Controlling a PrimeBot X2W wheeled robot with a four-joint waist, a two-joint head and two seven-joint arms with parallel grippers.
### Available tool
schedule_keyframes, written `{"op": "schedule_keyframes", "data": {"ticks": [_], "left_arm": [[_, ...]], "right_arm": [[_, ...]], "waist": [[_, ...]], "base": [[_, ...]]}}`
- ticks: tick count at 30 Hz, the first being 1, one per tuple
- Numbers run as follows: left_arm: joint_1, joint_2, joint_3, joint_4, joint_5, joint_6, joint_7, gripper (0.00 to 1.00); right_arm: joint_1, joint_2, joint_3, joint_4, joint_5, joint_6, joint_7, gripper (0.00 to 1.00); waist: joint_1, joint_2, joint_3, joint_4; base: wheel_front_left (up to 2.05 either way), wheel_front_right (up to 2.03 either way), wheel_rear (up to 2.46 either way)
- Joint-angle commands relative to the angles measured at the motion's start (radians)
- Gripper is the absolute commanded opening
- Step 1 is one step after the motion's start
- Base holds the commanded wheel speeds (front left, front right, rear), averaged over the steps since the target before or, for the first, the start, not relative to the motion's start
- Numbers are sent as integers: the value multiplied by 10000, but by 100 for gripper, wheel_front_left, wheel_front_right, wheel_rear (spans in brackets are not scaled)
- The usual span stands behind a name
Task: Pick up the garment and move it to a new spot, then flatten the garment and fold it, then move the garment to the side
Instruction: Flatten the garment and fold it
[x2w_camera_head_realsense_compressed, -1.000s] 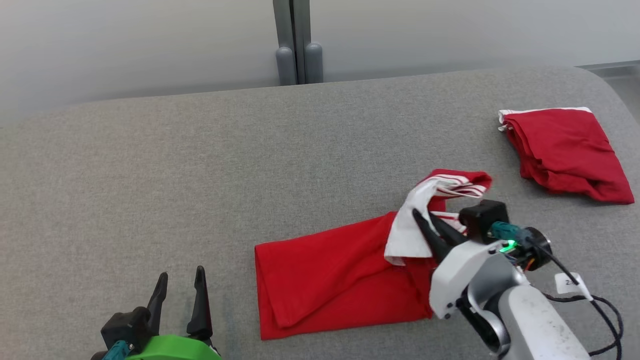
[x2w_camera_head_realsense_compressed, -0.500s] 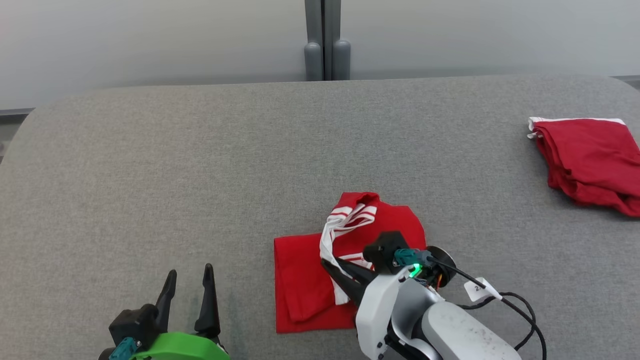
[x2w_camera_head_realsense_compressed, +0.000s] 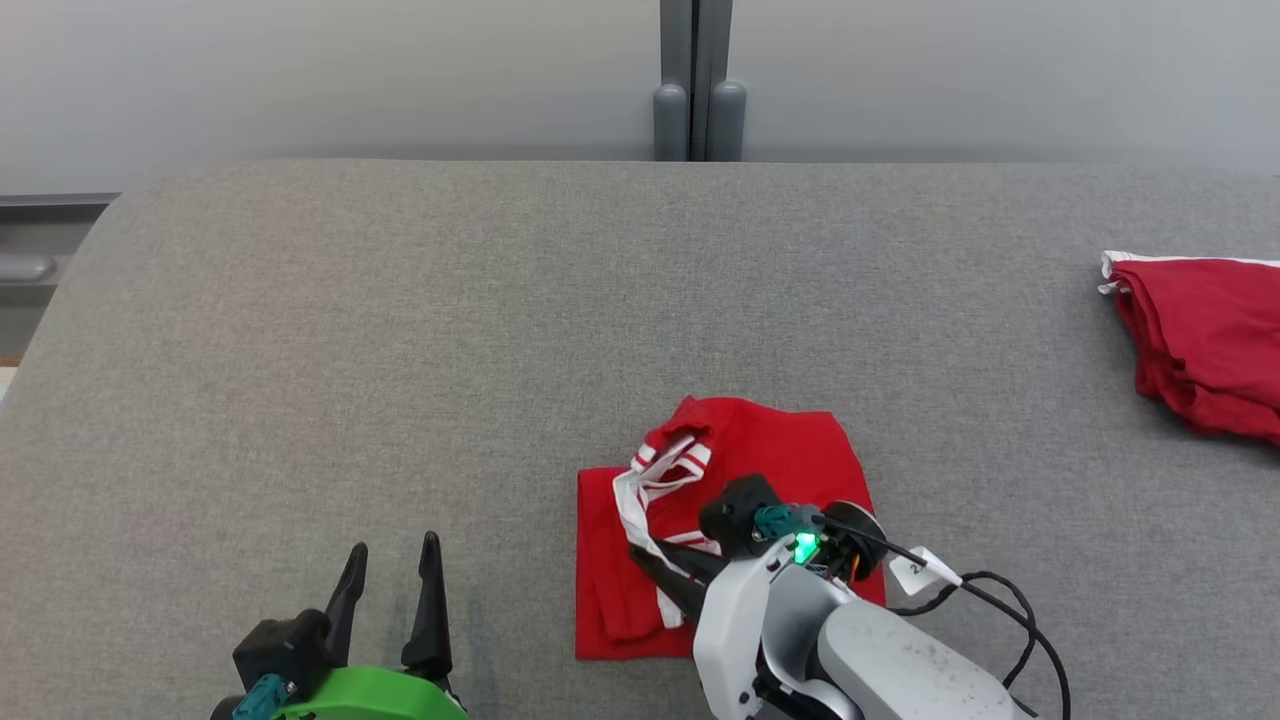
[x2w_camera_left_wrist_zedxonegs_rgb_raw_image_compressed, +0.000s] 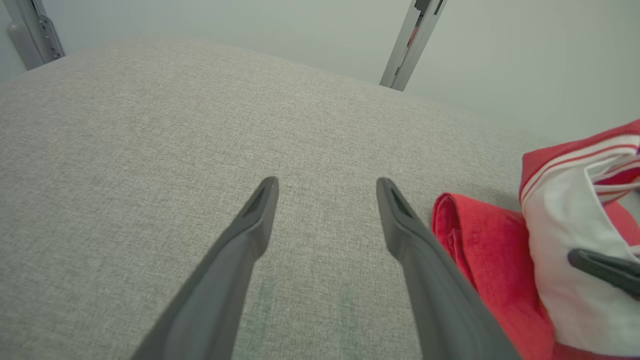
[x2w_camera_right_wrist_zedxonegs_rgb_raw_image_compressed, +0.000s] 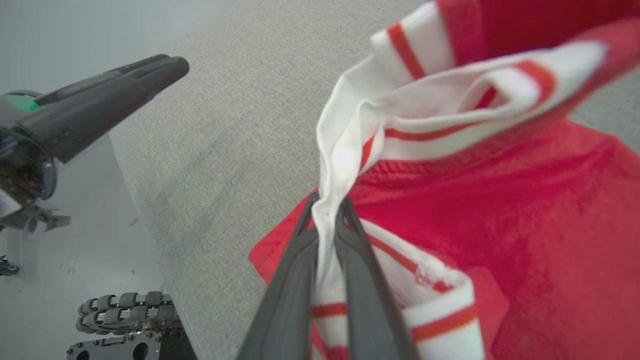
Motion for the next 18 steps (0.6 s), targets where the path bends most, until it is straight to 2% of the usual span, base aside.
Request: {"op": "schedule_keyframes", "data": {"ticks": [1, 4, 5, 6, 13, 18], "left_arm": [[-128, -20, 11, 49, 81, -31, -28, 100], [-132, -33, -2, 102, 126, -75, -28, 100], [-134, -36, -5, 111, 137, -87, -28, 100], [-133, -40, -16, 121, 154, -96, -28, 100], [-68, -64, 11, 163, 191, -106, -28, 100], [-39, -75, 55, 88, 218, -107, -28, 100]], "right_arm": [[-113, -17, 120, 86, 138, -10, -80, 7], [-242, -15, 427, 229, 415, -10, -176, 47], [-261, -16, 508, 260, 484, -10, -227, 87], [-289, -21, 592, 295, 569, -11, -283, 100], [-529, -24, 883, 366, 950, -11, -800, 100], [-663, -23, 537, 283, 858, -11, -1374, 100]], "waist": [[0, 0, -23, 9], [0, 0, -67, 17], [0, 0, -79, 19], [0, 0, -94, 19], [0, 0, -158, -61], [0, 0, -212, -239]], "base": [[0, 0, 0], [0, 0, 0], [0, 0, 0], [0, 0, 0], [0, 0, 0], [0, 0, 0]]}}
